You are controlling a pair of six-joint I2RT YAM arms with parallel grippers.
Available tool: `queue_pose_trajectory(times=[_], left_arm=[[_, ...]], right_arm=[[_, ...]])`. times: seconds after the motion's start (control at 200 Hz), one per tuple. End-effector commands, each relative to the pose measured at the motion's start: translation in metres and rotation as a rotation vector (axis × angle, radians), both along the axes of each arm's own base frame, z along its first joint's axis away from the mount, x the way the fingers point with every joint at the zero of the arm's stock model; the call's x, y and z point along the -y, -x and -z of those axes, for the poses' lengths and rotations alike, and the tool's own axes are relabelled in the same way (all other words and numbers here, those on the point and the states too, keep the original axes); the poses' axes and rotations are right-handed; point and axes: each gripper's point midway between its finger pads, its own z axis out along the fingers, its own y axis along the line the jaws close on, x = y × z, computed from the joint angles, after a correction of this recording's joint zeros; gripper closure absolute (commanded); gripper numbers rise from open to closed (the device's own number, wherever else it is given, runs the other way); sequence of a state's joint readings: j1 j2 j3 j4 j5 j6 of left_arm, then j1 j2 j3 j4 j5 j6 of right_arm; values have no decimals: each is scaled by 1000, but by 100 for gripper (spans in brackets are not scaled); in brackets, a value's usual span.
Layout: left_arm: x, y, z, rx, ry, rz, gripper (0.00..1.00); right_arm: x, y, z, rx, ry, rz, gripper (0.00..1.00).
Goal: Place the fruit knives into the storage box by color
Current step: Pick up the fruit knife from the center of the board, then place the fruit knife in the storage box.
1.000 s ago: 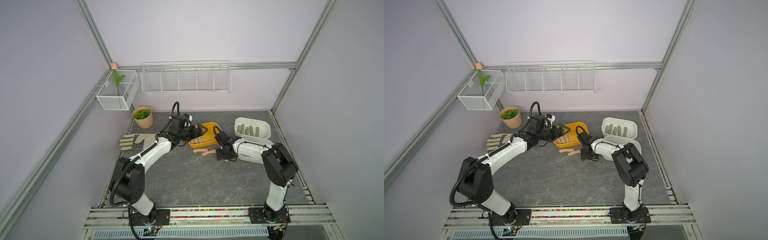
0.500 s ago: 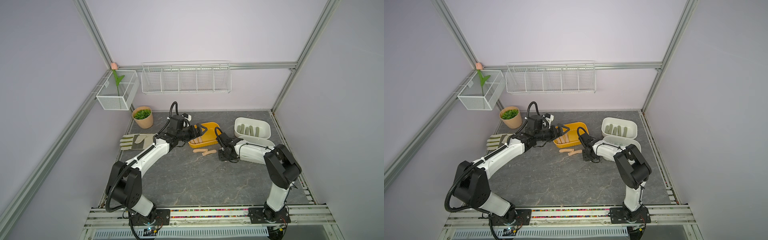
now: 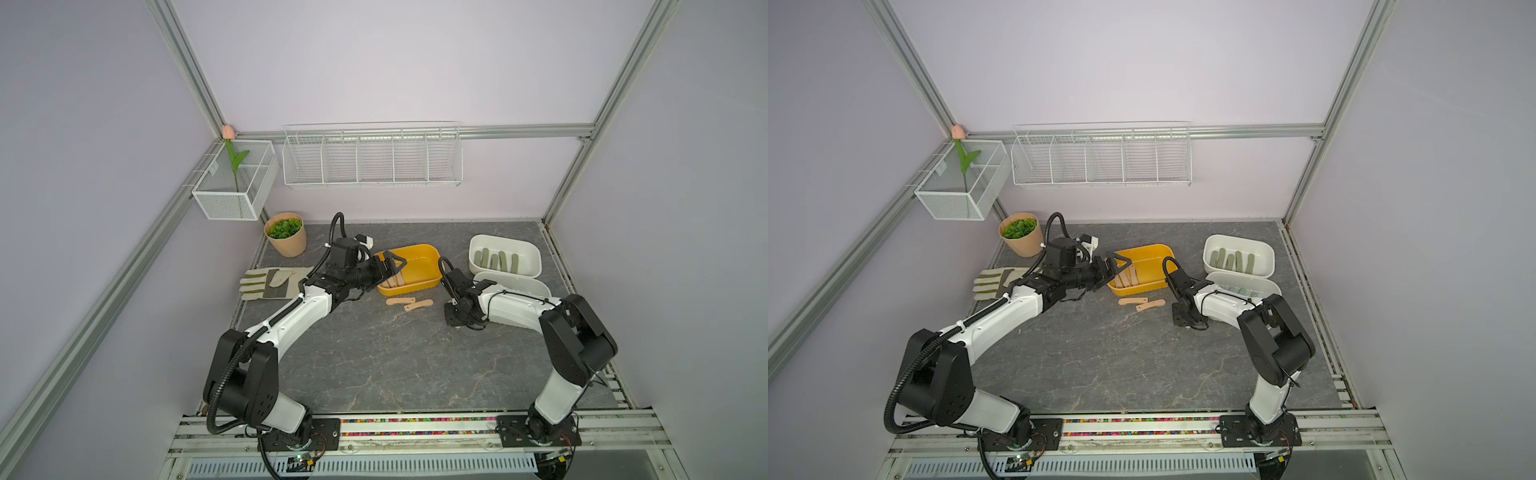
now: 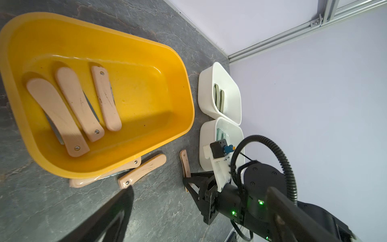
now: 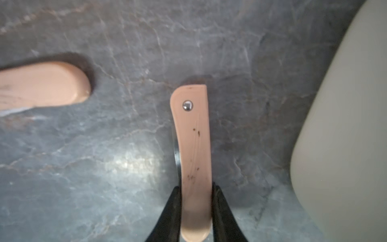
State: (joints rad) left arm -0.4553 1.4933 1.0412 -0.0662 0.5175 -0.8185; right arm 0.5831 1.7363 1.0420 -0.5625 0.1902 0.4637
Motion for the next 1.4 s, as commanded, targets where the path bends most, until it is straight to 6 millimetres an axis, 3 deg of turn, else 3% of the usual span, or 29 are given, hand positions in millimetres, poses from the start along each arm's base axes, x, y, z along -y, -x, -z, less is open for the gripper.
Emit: queue_pose_trajectory(times=[0.0, 0.19, 0.37, 0.65, 0.96, 1.395], left_arm=[[-2, 0, -20, 43, 39, -7, 1], [-10, -7, -28, 55, 47, -30, 1], [-25, -20, -31, 58, 33, -53, 1], [-48, -40, -28, 56, -27, -70, 1], [-50, -54, -17, 34, -69, -42, 1], [-45, -61, -6, 12, -46, -36, 1]], right_arm=[[8, 8, -24, 15, -14, 13, 77], [5, -4, -72, 110, -84, 12, 77], [-10, -31, -117, 195, -135, -28, 77], [-52, -85, -155, 272, -198, -121, 76], [-94, -137, -146, 269, -213, -224, 76], [-127, -166, -95, 193, -252, -257, 76]])
